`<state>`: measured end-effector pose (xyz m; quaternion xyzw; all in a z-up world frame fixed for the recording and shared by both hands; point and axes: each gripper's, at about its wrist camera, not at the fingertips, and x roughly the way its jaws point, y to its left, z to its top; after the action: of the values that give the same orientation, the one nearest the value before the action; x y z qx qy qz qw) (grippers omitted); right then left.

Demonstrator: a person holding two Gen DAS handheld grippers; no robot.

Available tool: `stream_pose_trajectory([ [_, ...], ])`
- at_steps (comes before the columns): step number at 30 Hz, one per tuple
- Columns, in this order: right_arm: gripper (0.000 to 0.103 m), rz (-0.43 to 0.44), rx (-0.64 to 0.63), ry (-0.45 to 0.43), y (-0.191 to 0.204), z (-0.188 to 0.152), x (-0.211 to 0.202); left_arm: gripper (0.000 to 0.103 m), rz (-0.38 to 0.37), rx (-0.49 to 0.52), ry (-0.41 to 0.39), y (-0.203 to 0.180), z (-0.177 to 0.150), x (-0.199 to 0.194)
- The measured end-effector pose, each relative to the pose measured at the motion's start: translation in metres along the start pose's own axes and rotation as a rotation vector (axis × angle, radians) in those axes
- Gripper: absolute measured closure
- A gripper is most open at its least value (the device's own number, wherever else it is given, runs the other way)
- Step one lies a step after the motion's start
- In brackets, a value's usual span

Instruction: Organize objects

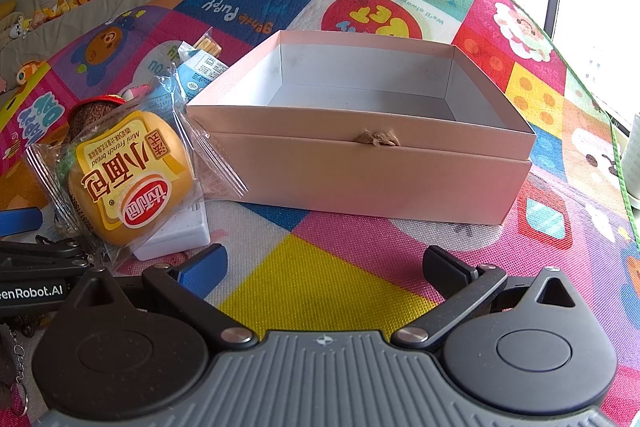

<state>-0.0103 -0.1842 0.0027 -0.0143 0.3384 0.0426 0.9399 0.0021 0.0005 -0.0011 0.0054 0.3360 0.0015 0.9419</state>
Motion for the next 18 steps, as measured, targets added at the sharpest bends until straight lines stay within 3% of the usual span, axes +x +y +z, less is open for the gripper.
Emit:
stream_pose_trajectory([
  [12, 0.000, 0.012, -0.008, 0.007, 0.004, -0.003, -0.001, 0.002, -0.024, -0.010, -0.003, 0.005, -0.001, -0.002],
  [18, 0.000, 0.135, -0.105, 0.090, -0.015, -0.016, -0.025, 0.002, -0.104, 0.132, -0.016, 0.001, -0.028, -0.040],
])
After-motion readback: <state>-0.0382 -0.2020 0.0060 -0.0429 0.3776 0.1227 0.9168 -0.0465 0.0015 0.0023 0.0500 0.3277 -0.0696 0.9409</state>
